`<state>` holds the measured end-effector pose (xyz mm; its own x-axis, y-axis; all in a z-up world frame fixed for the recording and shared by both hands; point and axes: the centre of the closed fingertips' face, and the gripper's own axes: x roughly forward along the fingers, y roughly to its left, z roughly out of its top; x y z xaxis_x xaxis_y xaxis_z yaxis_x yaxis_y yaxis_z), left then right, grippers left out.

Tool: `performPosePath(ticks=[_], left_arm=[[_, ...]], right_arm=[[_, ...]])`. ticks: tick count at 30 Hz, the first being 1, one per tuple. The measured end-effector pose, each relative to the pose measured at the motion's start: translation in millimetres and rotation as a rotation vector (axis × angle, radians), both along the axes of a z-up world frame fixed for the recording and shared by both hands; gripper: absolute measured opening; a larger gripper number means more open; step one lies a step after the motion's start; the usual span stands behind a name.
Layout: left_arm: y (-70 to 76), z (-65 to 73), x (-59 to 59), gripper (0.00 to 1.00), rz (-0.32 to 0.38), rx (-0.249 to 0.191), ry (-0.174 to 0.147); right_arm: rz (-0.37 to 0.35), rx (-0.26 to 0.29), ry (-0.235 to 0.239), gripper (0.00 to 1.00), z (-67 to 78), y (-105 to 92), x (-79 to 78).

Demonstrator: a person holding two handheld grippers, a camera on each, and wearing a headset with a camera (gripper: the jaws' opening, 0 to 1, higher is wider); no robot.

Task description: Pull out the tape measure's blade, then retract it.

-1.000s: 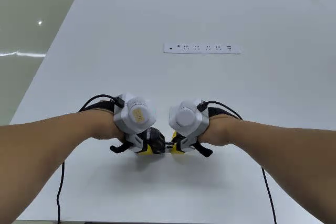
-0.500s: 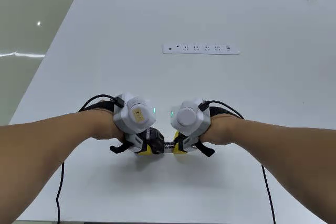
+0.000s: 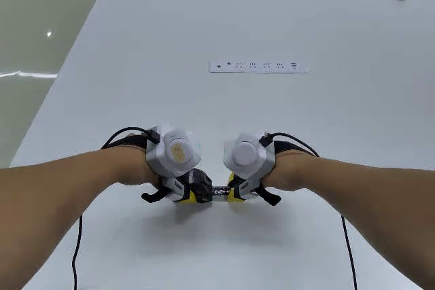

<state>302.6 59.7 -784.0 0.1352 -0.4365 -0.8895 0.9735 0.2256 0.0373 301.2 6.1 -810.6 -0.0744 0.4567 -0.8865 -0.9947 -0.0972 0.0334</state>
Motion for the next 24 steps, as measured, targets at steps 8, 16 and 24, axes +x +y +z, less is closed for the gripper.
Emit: performPosePath(ticks=[8,16,24], left_arm=[[-0.3,-0.2,-0.7,0.36,0.001,-0.001,-0.007],[-1.5,-0.5,-1.2,0.36,-0.002,-0.002,-0.006],[-2.0,-0.1,-1.3,0.36,-0.001,-0.005,-0.007]], right_arm=[[-0.004,-0.004,-0.002,0.12,0.3,-3.6,-0.9],[0.028,-0.016,-0.025,0.14,0.9,-1.5,-3.0],[-0.014,-0.017,-0.010,0.15,0.4,-1.2,-2.0]])
